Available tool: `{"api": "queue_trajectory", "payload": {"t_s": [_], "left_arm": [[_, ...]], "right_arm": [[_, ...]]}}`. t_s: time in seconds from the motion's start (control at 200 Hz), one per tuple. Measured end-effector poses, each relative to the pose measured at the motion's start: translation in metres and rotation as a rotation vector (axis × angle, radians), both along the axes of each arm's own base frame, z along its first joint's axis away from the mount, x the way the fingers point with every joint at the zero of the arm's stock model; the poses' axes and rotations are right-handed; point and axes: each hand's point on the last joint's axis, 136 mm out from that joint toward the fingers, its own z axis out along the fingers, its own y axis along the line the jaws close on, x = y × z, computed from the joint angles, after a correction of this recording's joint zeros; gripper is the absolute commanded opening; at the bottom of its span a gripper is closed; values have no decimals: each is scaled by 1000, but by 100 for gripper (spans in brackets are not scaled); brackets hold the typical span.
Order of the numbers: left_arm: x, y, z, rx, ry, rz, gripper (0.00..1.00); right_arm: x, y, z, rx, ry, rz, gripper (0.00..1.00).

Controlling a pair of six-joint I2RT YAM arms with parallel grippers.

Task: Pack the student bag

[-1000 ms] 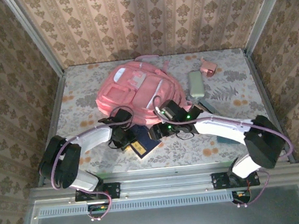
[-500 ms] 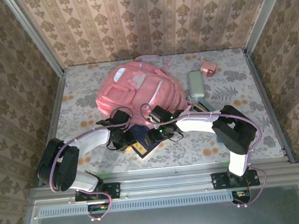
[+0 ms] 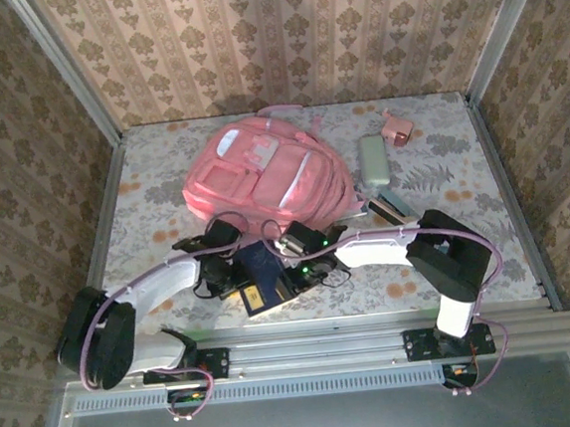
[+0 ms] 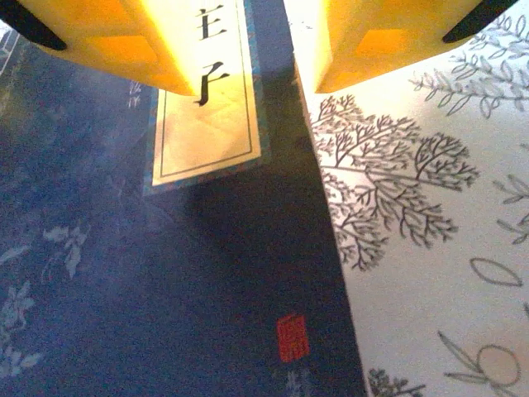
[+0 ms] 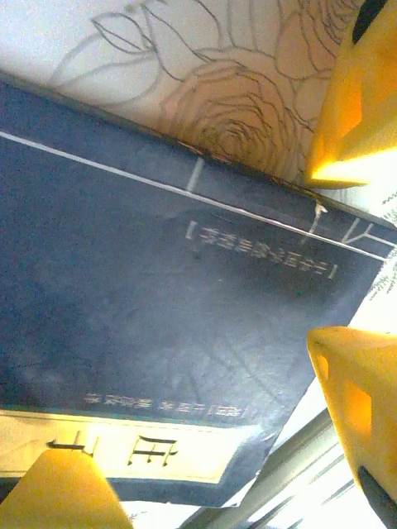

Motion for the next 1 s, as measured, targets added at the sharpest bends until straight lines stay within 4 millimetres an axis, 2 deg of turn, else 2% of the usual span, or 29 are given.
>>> {"api": "queue_trajectory", "payload": {"t_s": [0.11,0.31,0.485,0.79,1.0], "left_arm": [[-3,-1,2,-16,-14,-32,39],[-10,-13,0,-46,-34,-118,37],[-10,-15,-4,-52,-37,-130,36],[-12,-17,-9,-68,-40,-132,33],[-12,-18,-8,-81,-43,-132,32]], "right_arm": [[0,-8,-1,21,19,-50,51],[19,-20,2,121,109,-205,56],[26,-16,2,127,130,-249,58],[25,-11,0,66,179,-259,58],[18,9,3,64,147,-181,57]]}}
